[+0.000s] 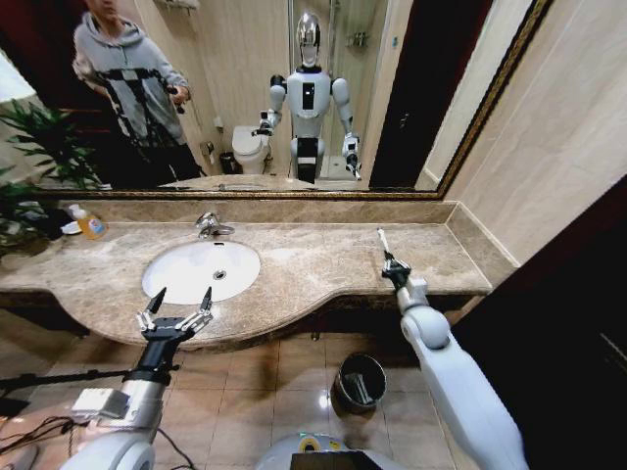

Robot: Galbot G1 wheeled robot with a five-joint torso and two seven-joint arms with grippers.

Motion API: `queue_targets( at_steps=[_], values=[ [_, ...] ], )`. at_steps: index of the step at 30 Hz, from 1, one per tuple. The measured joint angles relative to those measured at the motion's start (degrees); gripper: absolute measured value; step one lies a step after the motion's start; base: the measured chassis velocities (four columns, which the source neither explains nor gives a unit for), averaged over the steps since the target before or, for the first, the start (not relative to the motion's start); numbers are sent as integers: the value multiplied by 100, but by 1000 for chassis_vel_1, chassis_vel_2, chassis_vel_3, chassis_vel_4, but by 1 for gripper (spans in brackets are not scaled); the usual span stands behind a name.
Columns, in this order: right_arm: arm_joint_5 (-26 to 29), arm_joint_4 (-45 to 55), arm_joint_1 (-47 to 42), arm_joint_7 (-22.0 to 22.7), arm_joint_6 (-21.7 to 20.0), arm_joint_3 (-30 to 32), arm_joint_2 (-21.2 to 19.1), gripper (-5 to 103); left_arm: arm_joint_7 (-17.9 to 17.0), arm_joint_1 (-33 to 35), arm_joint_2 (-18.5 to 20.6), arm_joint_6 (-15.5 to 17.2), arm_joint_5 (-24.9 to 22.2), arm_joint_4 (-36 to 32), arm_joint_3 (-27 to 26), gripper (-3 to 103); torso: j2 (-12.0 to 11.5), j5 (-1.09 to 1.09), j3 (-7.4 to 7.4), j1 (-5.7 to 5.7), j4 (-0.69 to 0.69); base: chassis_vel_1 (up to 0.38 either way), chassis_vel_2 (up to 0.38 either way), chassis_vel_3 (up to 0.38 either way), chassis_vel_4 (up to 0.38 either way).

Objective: Pick up the trash from the sink and place it in the trash bin.

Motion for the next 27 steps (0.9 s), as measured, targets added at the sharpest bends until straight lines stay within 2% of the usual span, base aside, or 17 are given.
queue_targets(
  at_steps=[1, 3, 5, 6, 9, 10, 14, 22, 27],
  values=[
    [0, 0, 0, 0, 0, 0, 0, 0, 0, 0, 0, 0, 0, 0, 0, 100, 0, 0, 0, 0, 0, 0, 0, 0, 0],
    [-126, 219, -542, -83, 169, 140, 123, 0, -1, 0, 0, 0, 0, 0, 0, 100, 0, 0, 0, 1, 0, 0, 0, 0, 0],
    [-441, 389, -1334, -165, 627, 319, 394, 0, 0, 0, 0, 0, 0, 0, 1, 100, 0, 0, 0, 0, -2, 0, 0, 0, 0],
    [-441, 389, -1334, -165, 627, 319, 394, 0, 0, 0, 0, 0, 0, 0, 1, 100, 0, 0, 0, 0, -2, 0, 0, 0, 0],
    [-896, 422, -2156, -183, 1208, 373, 778, 0, 0, 0, 0, 0, 0, 0, 0, 100, 1, -1, 0, 0, -2, 0, 0, 0, 0],
    [-896, 422, -2156, -183, 1208, 373, 778, 0, 0, 0, 0, 0, 0, 0, 0, 100, 1, -1, 0, 0, -2, 0, 0, 0, 0],
    [-1432, 299, -2739, -172, 1692, 292, 1178, 0, 0, 0, 0, 0, 0, 0, 0, 100, 1, -2, 0, 0, -1, 0, 0, 0, 0],
    [-1723, -341, -3041, -70, 2131, 159, 1493, 0, 0, 0, 0, 0, 0, 0, 0, 100, 1, -3, 1, 1, -1, 0, 0, 0, 0],
    [-1285, -963, -3066, -202, 2100, 38, 1527, 0, 0, 0, 0, 0, 0, 0, 0, 100, 1, -2, 1, 1, -1, 0, 0, 0, 0]
  ],
)
